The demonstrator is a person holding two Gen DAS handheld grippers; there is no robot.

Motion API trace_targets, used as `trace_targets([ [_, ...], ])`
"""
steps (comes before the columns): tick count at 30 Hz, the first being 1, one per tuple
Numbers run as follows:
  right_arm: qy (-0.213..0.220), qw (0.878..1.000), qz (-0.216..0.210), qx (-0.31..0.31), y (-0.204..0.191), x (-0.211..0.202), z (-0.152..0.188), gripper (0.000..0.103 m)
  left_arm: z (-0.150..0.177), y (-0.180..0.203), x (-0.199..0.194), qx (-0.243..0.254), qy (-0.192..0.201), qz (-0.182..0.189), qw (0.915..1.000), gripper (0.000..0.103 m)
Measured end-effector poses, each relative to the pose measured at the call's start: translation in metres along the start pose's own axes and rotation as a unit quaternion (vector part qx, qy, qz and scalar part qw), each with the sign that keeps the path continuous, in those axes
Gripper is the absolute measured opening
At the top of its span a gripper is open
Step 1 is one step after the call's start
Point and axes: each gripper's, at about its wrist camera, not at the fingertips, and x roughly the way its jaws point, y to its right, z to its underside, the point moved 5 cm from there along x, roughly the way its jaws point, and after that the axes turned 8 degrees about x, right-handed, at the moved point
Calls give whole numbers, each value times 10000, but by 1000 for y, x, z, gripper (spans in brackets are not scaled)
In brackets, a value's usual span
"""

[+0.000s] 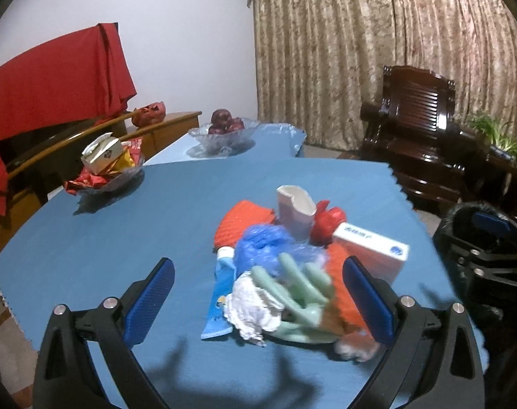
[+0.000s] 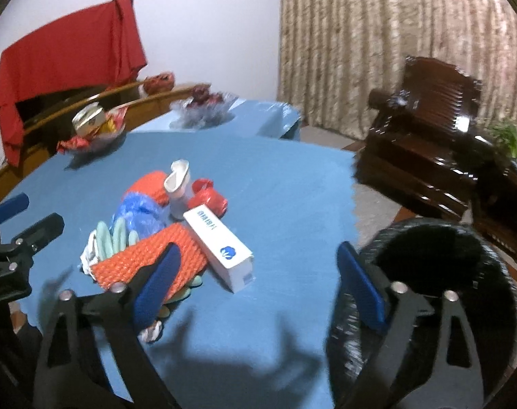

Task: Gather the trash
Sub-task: 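Grasp the orange mesh sleeve with the left tool while the right tool grasps the white box, then carry the orange mesh and white box over the bin and release both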

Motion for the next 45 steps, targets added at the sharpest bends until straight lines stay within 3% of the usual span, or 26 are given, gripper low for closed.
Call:
trace_targets([
  [7,-400,9990,-85,-160,-8,48,13,74,9,-1,25,84,-166,40,9998,93],
  [15,-815,9958,-362,-202,-10,75,24,55,9,4,38,65,-191,143,9997,92],
  [18,-873,9952,-402,-198,-10,79,27,39,9,7,39,78,-204,186,9996,91],
  [21,-869,9949,-497,-134,-6,74,28,37,10,12,38,110,-209,252,9994,87],
  [28,-680,9972,-313,17,12,47,31,33,13,32,33,123,-311,705,9970,67],
  [32,-622,9979,-152,31,22,33,37,32,20,55,33,251,-423,1026,9935,62],
  [37,-600,9980,-86,166,32,21,41,32,32,76,44,445,-696,1109,9904,56],
  [38,-602,9980,-80,178,33,20,42,31,34,78,46,459,-744,1141,9896,53],
  [40,-604,9979,-77,204,35,18,42,31,38,81,51,404,-845,1307,9870,36],
  [42,-604,9979,-73,221,36,15,43,31,39,84,49,379,-827,1315,9871,29],
  [43,-596,9980,-67,221,34,14,42,31,38,85,48,401,-793,1370,9866,18],
  [45,-558,9982,-70,214,31,11,40,31,37,86,45,385,-764,1432,9860,14],
])
